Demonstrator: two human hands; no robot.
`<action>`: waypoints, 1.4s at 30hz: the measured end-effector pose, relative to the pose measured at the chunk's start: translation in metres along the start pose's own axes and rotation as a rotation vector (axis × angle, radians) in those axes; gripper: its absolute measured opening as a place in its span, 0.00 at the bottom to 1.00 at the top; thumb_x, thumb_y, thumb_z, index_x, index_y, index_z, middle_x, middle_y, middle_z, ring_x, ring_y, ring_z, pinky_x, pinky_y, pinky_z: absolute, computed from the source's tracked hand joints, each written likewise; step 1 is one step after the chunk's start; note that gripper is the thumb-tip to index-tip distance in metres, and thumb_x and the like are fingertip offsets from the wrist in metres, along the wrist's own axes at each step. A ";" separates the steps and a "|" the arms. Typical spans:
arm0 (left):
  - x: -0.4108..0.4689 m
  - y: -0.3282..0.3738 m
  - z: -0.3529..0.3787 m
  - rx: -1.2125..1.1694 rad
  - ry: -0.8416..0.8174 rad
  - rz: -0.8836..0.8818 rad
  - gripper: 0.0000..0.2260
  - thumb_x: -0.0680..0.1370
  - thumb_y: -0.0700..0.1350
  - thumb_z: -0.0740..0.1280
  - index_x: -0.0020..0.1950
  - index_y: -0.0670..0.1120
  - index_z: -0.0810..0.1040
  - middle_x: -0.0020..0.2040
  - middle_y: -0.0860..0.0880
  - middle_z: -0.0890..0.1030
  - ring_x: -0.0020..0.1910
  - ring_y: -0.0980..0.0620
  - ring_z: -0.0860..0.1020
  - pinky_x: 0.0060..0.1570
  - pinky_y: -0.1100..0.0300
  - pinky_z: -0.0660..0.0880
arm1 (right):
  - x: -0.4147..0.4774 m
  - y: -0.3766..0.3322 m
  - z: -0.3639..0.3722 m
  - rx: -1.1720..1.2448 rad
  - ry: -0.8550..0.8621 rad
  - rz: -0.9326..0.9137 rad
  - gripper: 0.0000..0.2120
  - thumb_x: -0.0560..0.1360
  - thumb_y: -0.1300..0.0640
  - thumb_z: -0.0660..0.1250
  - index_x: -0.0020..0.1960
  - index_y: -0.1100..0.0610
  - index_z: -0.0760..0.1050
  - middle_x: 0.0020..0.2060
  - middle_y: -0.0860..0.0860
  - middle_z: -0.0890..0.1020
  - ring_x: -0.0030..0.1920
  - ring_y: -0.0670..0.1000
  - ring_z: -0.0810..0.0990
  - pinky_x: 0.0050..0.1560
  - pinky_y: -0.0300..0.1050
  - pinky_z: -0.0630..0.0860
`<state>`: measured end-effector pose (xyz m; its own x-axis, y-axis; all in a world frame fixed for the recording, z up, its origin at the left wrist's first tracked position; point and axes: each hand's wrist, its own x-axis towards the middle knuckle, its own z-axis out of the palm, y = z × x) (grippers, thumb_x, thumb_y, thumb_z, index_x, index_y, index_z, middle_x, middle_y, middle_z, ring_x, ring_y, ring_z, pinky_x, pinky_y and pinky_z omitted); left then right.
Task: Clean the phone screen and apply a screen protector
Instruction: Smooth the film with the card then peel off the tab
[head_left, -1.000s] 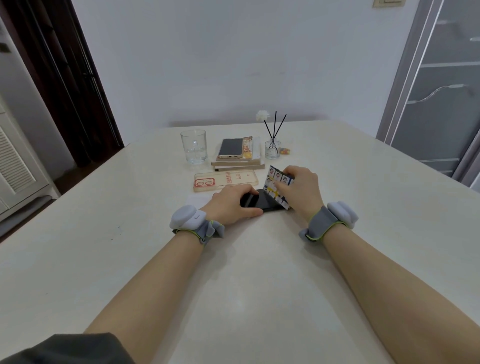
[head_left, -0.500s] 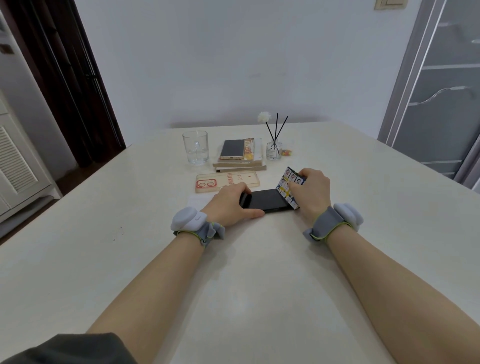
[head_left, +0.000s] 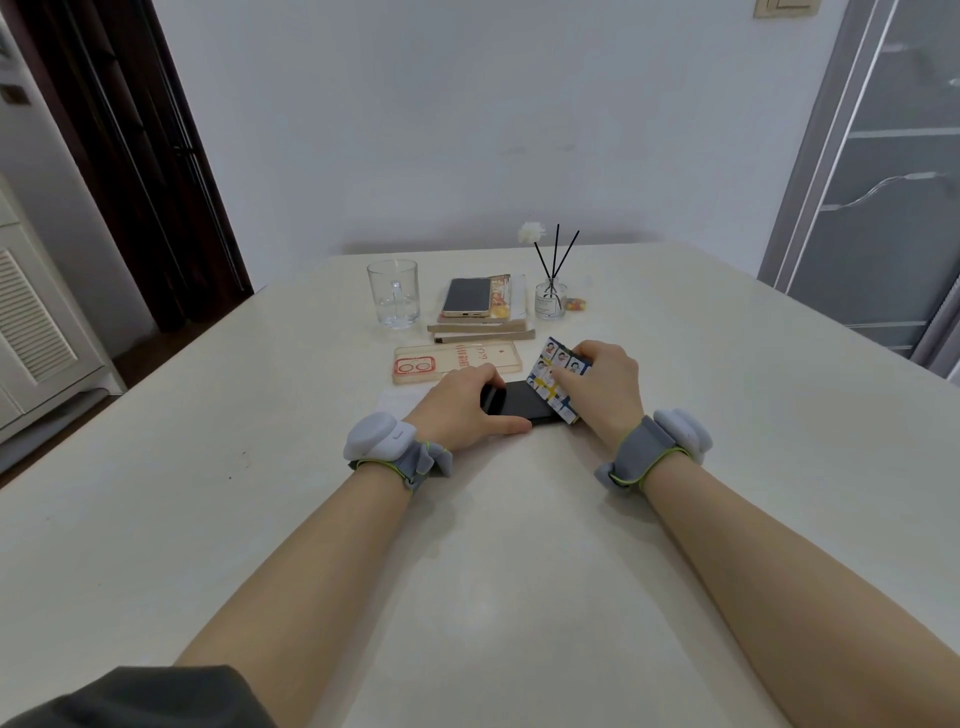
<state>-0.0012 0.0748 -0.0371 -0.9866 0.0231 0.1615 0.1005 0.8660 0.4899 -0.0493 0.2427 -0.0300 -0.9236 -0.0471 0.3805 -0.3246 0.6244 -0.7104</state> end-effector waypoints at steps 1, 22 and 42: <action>0.000 0.000 0.000 0.003 0.003 0.001 0.25 0.67 0.60 0.73 0.57 0.47 0.73 0.54 0.49 0.76 0.52 0.50 0.73 0.51 0.58 0.71 | -0.001 -0.002 0.002 0.007 -0.019 -0.021 0.06 0.72 0.61 0.68 0.46 0.63 0.78 0.46 0.59 0.83 0.45 0.56 0.80 0.41 0.43 0.72; 0.000 -0.003 -0.005 -0.057 -0.048 -0.022 0.25 0.67 0.58 0.74 0.59 0.50 0.74 0.54 0.53 0.76 0.53 0.53 0.73 0.49 0.62 0.68 | 0.003 0.006 -0.014 0.073 0.054 0.135 0.07 0.71 0.61 0.66 0.48 0.62 0.79 0.47 0.59 0.83 0.47 0.58 0.81 0.46 0.49 0.79; -0.001 -0.005 -0.007 -0.064 -0.036 -0.007 0.24 0.68 0.55 0.75 0.60 0.50 0.74 0.52 0.54 0.74 0.52 0.54 0.72 0.49 0.64 0.66 | -0.009 -0.013 0.001 -0.041 -0.070 0.053 0.09 0.73 0.56 0.67 0.50 0.60 0.79 0.47 0.58 0.84 0.50 0.60 0.80 0.57 0.57 0.74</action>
<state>0.0007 0.0670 -0.0332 -0.9912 0.0365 0.1274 0.1007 0.8326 0.5447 -0.0374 0.2343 -0.0252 -0.9517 -0.0661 0.2997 -0.2672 0.6589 -0.7032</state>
